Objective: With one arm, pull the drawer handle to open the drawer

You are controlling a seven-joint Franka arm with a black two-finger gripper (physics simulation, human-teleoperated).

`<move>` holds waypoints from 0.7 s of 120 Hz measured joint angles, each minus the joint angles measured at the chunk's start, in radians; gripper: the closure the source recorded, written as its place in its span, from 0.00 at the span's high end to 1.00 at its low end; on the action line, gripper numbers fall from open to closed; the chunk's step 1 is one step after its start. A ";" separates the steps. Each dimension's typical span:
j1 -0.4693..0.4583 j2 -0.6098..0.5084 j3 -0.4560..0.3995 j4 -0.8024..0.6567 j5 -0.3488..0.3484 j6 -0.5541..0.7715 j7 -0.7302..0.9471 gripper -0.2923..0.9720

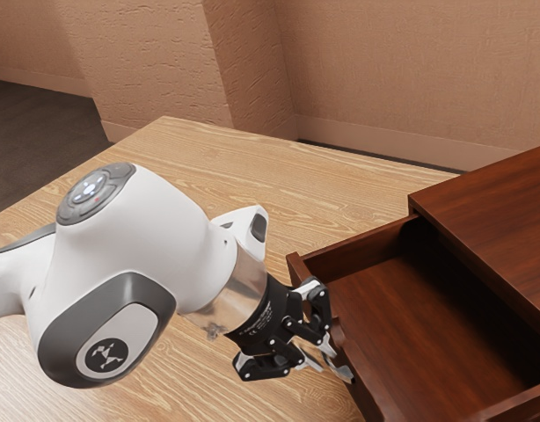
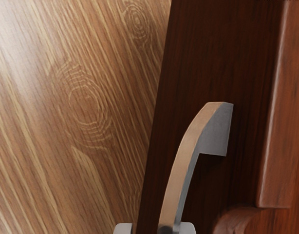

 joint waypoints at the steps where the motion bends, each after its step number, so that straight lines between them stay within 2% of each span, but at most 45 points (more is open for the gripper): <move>1: 0.000 0.000 0.000 0.000 0.000 0.000 0.000 0.22; 35: 0.001 -0.037 0.007 0.001 -0.002 -0.006 0.003 0.26; 48: 0.001 -0.036 0.014 0.045 -0.001 -0.033 0.004 0.33; 65: 0.023 0.037 0.013 0.249 0.005 -0.172 0.004 0.53; 72: 0.037 0.127 0.010 0.414 0.009 -0.287 0.004 0.59; 84: 0.038 0.293 0.007 0.638 0.059 -0.452 0.004 0.66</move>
